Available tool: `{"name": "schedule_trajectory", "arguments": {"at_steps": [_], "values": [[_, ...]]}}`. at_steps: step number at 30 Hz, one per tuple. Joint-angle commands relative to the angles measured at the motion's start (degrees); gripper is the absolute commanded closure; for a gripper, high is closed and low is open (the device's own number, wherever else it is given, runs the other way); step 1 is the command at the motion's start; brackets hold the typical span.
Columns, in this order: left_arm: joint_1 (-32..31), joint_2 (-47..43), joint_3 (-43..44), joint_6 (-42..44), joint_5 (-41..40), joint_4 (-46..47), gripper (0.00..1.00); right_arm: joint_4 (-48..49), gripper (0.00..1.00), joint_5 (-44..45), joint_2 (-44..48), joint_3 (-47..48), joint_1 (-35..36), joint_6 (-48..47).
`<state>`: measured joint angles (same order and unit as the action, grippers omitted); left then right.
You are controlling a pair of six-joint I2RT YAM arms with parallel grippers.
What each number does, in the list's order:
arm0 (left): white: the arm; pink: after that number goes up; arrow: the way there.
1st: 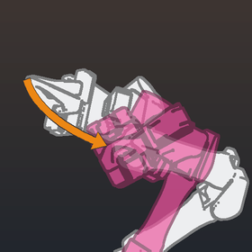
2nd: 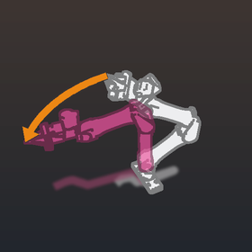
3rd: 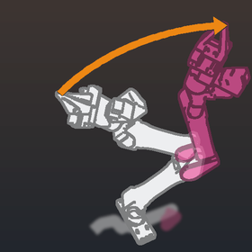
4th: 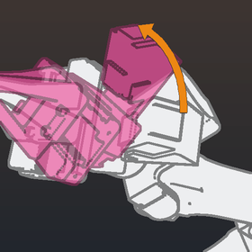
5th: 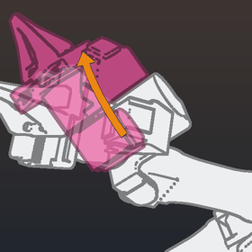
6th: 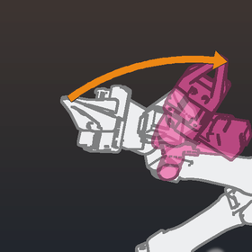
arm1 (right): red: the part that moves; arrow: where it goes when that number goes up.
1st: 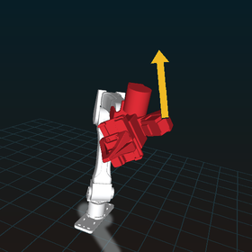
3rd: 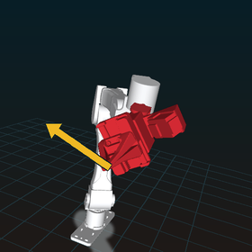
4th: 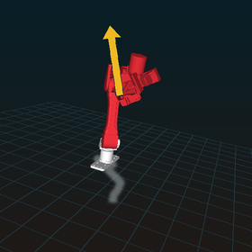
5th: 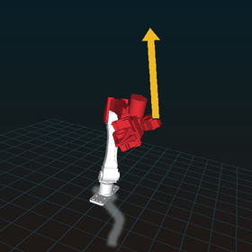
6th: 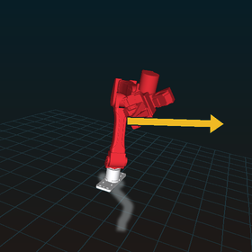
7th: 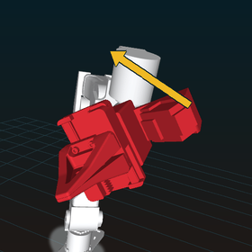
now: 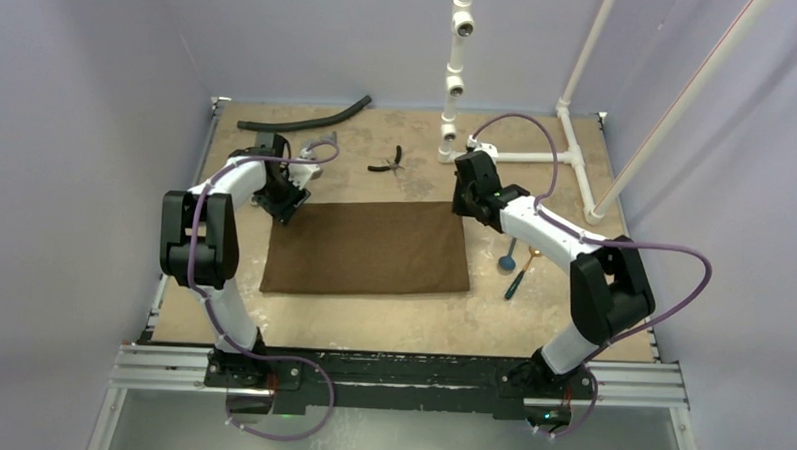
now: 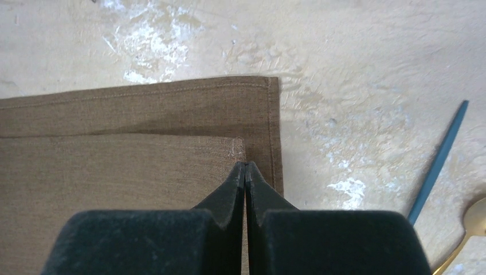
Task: Fold the napkin into a case and place the utensils inside
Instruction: Fold and flatten the napkin at the center of the board.
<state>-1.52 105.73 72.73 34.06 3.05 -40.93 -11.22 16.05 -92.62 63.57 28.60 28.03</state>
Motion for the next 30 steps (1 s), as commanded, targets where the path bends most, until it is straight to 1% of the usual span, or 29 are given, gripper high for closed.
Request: {"name": "schedule_trajectory", "arguments": {"at_steps": [1,4,7,9,13,15,17,19,21,23,24,27,30], "values": [[0.54,-1.46,1.07,-0.65,-0.53,1.38,0.49,-1.77,1.0,5.39,-0.94,2.53,0.14,-2.39],[0.47,-1.14,0.3,-1.21,-1.5,2.09,0.49,-1.49,1.0,5.73,-2.95,2.24,0.14,-2.44],[0.52,-0.38,-0.23,-1.93,-2.23,2.5,0.52,-0.4,1.0,4.78,-4.09,1.3,0.14,-1.68],[0.55,-0.07,-0.7,-1.87,-2.13,2.88,0.57,0.11,1.0,4.62,-4.63,0.76,0.14,-1.38],[0.6,0.49,-0.91,-1.62,-1.06,3.16,0.73,0.58,1.0,4.3,-4.62,0.09,0.14,-1.23],[0.55,1.05,-0.88,-1.56,-0.86,3.51,0.76,0.63,1.0,3.97,-4.38,-0.02,0.12,-1.16],[0.56,1.72,-0.76,-1.65,-0.97,3.95,0.76,0.61,1.0,3.67,-4.22,-0.1,0.14,-1.18],[0.63,2.05,-0.82,-1.74,-1.48,4.54,0.73,0.59,1.0,3.47,-4.12,-0.24,0.14,-1.15],[0.64,2.05,-0.83,-1.8,-1.63,4.78,0.67,0.84,1.0,3.18,-3.83,-0.57,0.14,-1.06],[0.66,1.79,-1.11,-1.86,-1.85,5.31,0.58,0.92,1.0,2.87,-3.55,-1.07,0.14,-1.08],[0.69,1.69,-1.22,-1.89,-1.98,5.55,0.55,1.14,1.0,2.74,-3.42,-1.34,0.15,-1.05],[1.09,2.44,-1.06,-1.55,-1.13,5.06,0.55,1.26,1.0,2.41,-3.19,-1.97,0.14,-0.84],[1.51,4.0,-0.12,-1.42,1.25,3.63,0.61,1.39,1.0,2.32,-2.83,-2.2,0.15,-0.65]]}}
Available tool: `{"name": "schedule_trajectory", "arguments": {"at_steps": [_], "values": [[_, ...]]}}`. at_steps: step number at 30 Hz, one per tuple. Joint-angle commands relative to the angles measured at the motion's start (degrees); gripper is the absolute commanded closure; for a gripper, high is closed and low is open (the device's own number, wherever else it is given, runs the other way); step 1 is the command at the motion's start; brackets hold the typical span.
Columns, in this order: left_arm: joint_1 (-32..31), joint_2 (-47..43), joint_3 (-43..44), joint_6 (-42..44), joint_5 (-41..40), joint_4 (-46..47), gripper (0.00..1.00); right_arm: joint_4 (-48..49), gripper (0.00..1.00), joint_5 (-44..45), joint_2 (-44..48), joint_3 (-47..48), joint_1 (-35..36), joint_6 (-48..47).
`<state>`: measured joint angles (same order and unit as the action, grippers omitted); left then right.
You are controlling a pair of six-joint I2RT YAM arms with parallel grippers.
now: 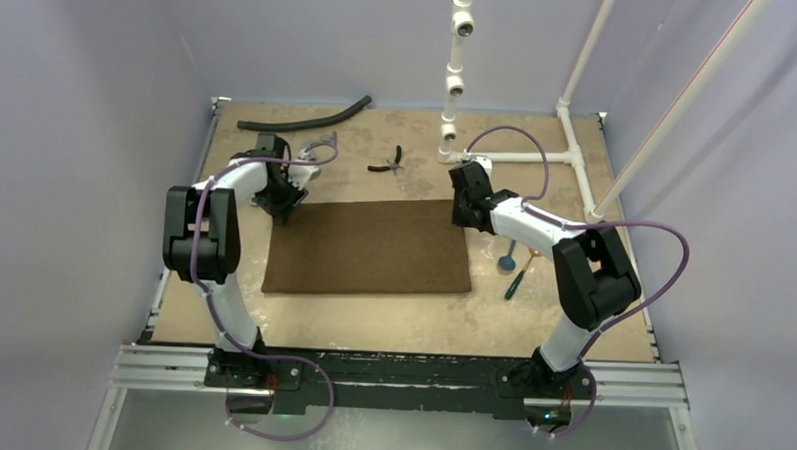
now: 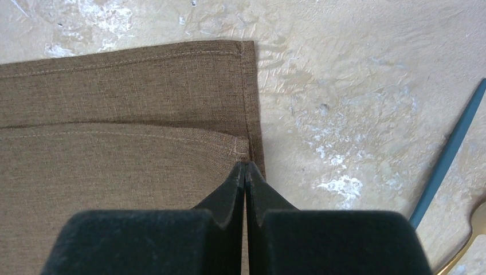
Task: Fold the napkin into a case and place the utensils inside
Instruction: Fold and flatten the napkin at the center of the board.
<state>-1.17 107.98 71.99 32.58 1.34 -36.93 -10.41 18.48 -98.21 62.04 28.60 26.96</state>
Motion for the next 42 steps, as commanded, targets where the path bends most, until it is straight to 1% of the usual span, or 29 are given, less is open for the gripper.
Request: {"name": "schedule_trajectory", "arguments": {"at_steps": [1,7,9,10,15,18,21,24,30,31,35,37,42], "values": [[1.83,2.37,1.02,-0.04,3.89,-0.96,0.66,0.57,1.0,-0.15,2.93,-0.69,0.14,0.46],[3.83,3.36,2.11,-0.37,6.54,-2.6,0.92,0.4,1.0,-0.2,3.89,-0.65,0.14,0.62],[3.85,2.57,2.03,-0.5,6.62,-2.79,0.99,0.3,1.0,-0.2,4.08,-0.52,0.14,0.72],[3.84,2.05,2.04,-0.77,6.64,-2.84,1.0,0.27,1.0,-0.26,4.2,-0.45,0.15,0.72],[3.86,-1.3,2.07,-1.82,6.88,-4.15,1.0,0.08,1.0,-0.63,4.9,-0.04,0.16,0.9],[3.86,-3.55,1.7,-2.24,6.51,-4.85,0.96,-0.08,1.0,-0.64,5.26,0.01,0.14,0.99],[3.85,-6.12,1.13,-2.28,6.54,-5.56,0.94,-0.4,1.0,-0.64,5.81,0.01,0.14,1.0],[3.81,-7.49,1.24,-1.89,7.77,-6.87,1.0,-0.9,1.0,-0.54,6.8,0.01,0.18,1.01],[3.81,-6.86,0.81,-1.8,7.49,-7.24,1.0,-1.93,1.0,-0.62,8.57,0.59,0.12,0.98],[3.87,-6.56,0.35,-1.84,6.98,-6.86,0.97,-1.97,1.0,-0.56,8.83,0.62,0.14,0.87],[3.83,-5.59,-2.43,-1.54,4.37,-4.04,0.75,-2.27,1.0,-0.16,9.65,0.6,0.17,0.74],[3.85,-5.14,-2.66,-1.26,4.84,-4.36,0.72,-2.63,1.0,-0.17,10.27,-0.11,0.14,0.89],[3.81,-4.87,-2.02,-1.29,5.58,-4.21,0.72,-3.03,1.0,-1.08,11.57,-2.44,0.14,1.16]]}}
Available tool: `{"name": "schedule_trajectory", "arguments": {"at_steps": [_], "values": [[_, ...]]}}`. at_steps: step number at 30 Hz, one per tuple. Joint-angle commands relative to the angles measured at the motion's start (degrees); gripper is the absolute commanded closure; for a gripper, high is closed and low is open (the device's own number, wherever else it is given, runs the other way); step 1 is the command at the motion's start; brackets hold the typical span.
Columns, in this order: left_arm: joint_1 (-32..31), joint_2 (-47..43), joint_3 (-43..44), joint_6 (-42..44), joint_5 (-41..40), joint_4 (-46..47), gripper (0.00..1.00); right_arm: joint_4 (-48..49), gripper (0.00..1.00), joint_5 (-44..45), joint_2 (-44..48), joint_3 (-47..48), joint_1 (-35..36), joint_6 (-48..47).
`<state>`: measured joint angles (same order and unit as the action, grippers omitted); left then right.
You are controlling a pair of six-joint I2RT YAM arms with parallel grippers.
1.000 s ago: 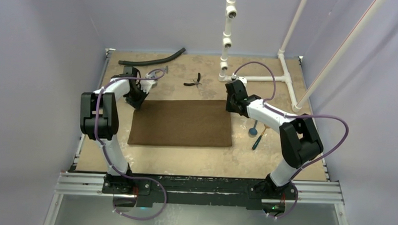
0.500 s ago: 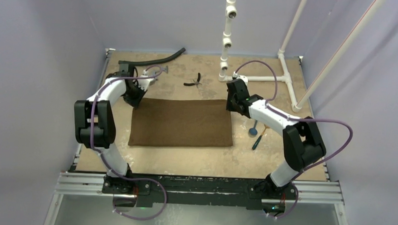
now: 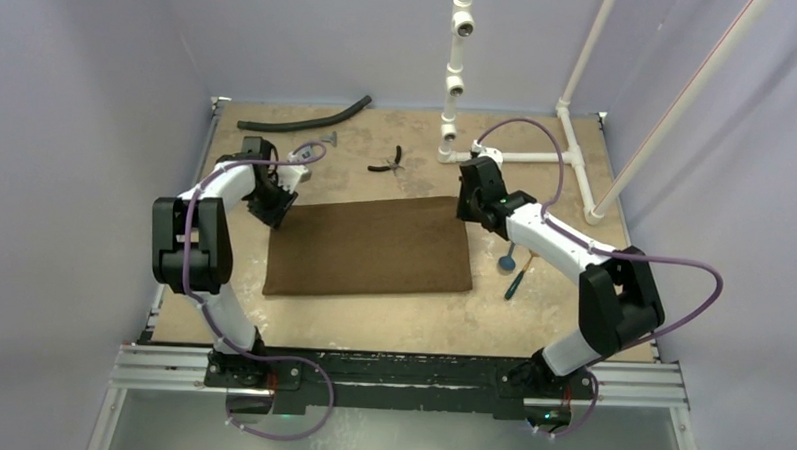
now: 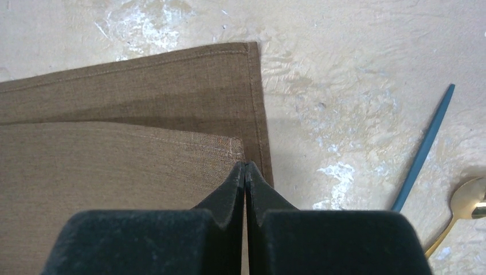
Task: Fold the napkin into a case and place the utensils inside
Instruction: Fold and flatten the napkin at the center of the board.
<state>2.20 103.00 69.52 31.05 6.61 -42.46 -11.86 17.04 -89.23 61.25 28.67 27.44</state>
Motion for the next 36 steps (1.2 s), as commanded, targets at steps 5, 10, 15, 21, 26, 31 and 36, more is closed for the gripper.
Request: {"name": "schedule_trajectory", "arguments": {"at_steps": [5,10,15,21,26,31,36], "values": [[0.48,1.46,0.39,-0.02,0.64,2.04,0.72,-0.99,1.0,0.02,2.54,-1.9,0.07,0.79],[0.47,3.7,0.85,-0.82,2.13,3.62,0.72,-1.53,1.0,-0.34,2.3,-0.76,0.07,0.5],[0.49,5.49,2.92,-1.55,4.55,2.2,0.79,-2.3,1.0,-0.85,3.27,-0.95,0.07,0.27],[0.5,1.1,7.58,-0.22,9.22,-4.43,0.72,-2.58,1.0,-0.09,6.41,-2.63,0.07,0.48],[0.08,-0.41,10.95,0.53,13.21,-8.27,0.66,-3.59,1.0,-0.52,9.51,-3.58,0.07,1.02],[-1.54,2.34,8.28,1.4,13.13,-6.4,0.68,-5.57,1.0,-1.09,10.75,-3.55,0.09,1.37],[-8.01,3.4,8.08,3.21,14.99,-4.92,0.63,-6.72,1.0,-0.96,11.82,-3.82,0.08,0.98]]}}
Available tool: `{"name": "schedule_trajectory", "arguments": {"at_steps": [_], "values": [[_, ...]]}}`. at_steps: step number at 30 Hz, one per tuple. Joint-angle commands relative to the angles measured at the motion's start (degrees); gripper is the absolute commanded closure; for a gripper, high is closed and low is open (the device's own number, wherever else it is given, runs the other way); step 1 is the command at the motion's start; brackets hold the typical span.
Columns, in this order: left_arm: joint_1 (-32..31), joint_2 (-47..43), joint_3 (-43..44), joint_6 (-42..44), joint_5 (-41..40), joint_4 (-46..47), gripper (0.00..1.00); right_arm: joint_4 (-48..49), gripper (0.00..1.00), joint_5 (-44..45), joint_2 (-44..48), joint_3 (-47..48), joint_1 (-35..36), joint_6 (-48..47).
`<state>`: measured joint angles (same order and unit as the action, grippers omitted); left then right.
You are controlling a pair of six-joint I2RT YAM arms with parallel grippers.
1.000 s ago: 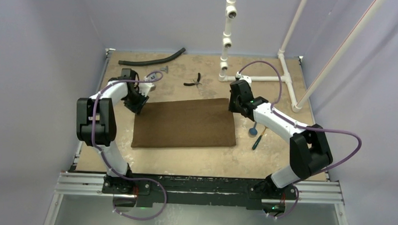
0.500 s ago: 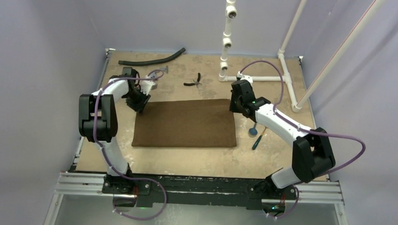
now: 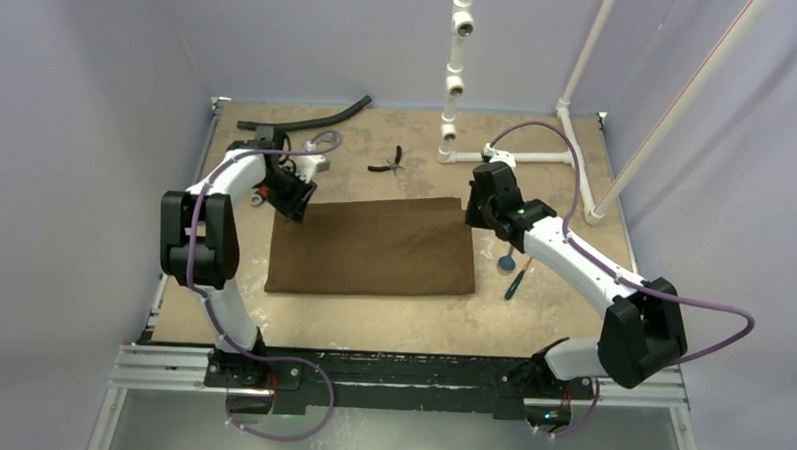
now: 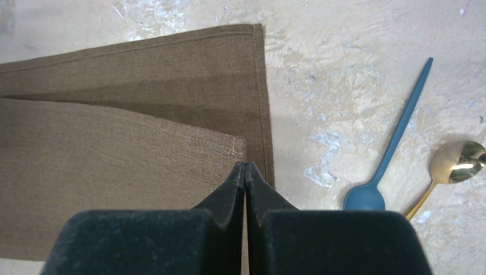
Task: Fold the napkin into a case and place the utensils inside
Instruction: Fold and flatten the napkin at the center of the board.
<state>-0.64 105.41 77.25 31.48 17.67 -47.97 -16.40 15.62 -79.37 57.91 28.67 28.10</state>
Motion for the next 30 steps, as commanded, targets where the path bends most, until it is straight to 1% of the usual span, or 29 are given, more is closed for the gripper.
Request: {"name": "schedule_trajectory", "arguments": {"at_steps": [1,2,4,5,9,11,13,16,19,23,25,30], "values": [[-6.41,1.4,1.2,3.0,4.38,0.7,0.59,-2.29,1.0,0.47,2.24,-0.72,0.09,0.42],[-7.52,1.79,2.0,3.08,4.91,0.9,0.56,-2.36,1.0,0.42,2.5,-0.93,0.08,0.56],[-9.65,3.06,4.17,3.25,5.53,1.05,0.46,-2.28,1.0,0.83,2.89,-1.46,0.07,0.96],[-10.56,4.0,5.19,3.25,5.39,1.07,0.45,-2.1,1.0,0.98,3.04,-1.75,0.07,1.02],[-11.84,8.82,9.0,2.45,1.13,0.04,0.45,-1.45,1.0,1.65,2.93,-1.76,0.07,1.14],[-11.71,9.41,8.48,1.93,-2.06,0.82,0.47,-1.04,1.0,1.37,2.79,-1.59,0.08,1.08],[-11.06,8.18,6.07,1.24,-3.72,2.61,0.48,-0.82,1.0,0.99,2.51,-1.57,0.07,1.09],[-9.38,5.09,2.63,0.75,-4.74,5.41,0.45,-1.07,1.0,0.59,2.13,-1.64,0.07,0.98],[-7.04,3.41,1.09,0.82,-6.64,7.02,0.44,-1.53,1.0,-0.39,2.5,-2.11,0.1,0.91],[-2.05,2.41,1.49,-0.17,-6.47,7.36,0.44,-1.37,1.0,-0.58,2.75,-2.6,0.08,0.74],[-0.54,1.66,1.31,-0.28,-6.21,7.82,0.45,-1.2,1.0,-0.66,2.75,-2.92,0.07,0.88],[0.64,0.48,-0.06,0.1,-5.63,7.66,0.49,-0.92,1.0,-0.76,2.9,-3.42,0.07,0.88]]}}
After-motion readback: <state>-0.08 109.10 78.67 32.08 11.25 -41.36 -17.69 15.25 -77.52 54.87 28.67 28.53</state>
